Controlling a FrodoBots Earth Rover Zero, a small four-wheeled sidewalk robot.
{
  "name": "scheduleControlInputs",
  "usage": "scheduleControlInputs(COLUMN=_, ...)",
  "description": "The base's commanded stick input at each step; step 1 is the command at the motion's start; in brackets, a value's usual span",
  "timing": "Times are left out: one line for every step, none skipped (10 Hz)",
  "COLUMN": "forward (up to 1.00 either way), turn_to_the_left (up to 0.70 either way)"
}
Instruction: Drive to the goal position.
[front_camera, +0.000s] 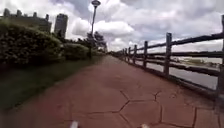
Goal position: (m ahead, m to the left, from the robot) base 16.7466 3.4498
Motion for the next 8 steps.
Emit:
scheduleControlInputs(forward=1.0, turn_to_the_left=0.0)
scheduleControlInputs(forward=1.0, turn_to_the_left=0.0)
scheduleControlInputs(forward=1.0, turn_to_the_left=0.0)
scheduleControlInputs(forward=1.0, turn_to_the_left=0.0)
scheduleControlInputs(forward=1.0, turn_to_the_left=0.0)
scheduleControlInputs(forward=1.0, turn_to_the_left=0.0)
scheduleControlInputs(forward=1.0, turn_to_the_left=0.0)
scheduleControlInputs(forward=1.0, turn_to_the_left=0.0)
